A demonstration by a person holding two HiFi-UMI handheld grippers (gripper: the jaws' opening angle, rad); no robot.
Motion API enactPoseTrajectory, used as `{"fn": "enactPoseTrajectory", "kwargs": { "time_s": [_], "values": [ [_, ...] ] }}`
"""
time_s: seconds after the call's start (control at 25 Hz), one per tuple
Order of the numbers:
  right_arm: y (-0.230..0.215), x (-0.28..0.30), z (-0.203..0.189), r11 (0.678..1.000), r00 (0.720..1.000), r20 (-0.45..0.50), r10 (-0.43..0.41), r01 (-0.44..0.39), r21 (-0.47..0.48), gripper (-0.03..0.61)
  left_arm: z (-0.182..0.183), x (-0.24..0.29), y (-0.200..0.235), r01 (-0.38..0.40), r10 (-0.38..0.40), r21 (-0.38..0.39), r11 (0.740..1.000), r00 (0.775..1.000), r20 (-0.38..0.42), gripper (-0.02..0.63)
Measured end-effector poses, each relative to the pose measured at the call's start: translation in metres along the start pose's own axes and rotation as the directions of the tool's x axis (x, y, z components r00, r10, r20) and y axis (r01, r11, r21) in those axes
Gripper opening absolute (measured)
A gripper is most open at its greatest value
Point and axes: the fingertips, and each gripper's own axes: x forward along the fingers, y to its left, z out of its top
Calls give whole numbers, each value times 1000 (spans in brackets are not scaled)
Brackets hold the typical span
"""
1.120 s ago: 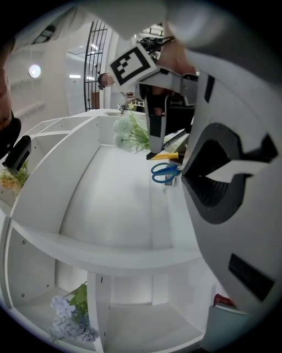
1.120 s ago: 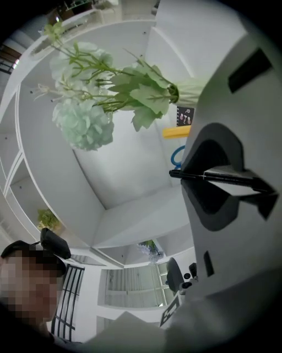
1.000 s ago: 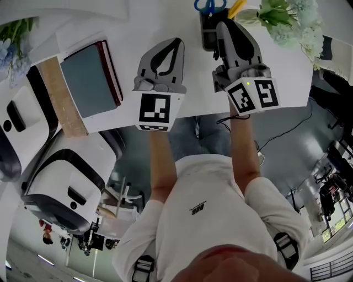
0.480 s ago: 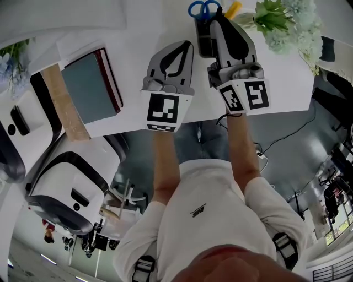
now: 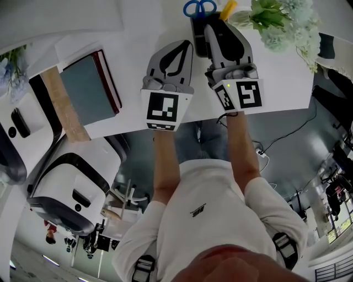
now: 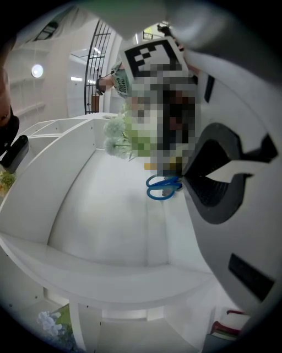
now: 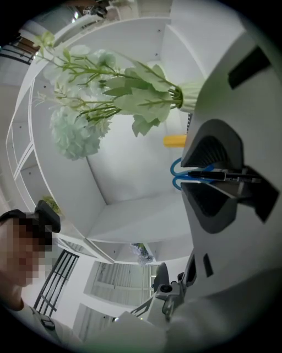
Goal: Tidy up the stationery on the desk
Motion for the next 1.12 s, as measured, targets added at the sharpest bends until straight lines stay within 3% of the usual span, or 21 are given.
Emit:
{"fn": "enactPoseTrajectory", "kwargs": {
  "time_s": [0.4,0.68,1.12],
  "values": [
    [6,-18,10,996,999,-47,-15,11,-87,64,13,-13,1,-8,8,9,1000,1000,23,0],
    [15,-38,14,988,993,-114,-14,-4,-154,14,25,-25,1,-15,14,15,1000,998,61,0],
    [22,-63,11,991,988,-156,-12,-9,-137,11,28,-50,0,-34,34,-10,999,996,76,0]
  ]
}}
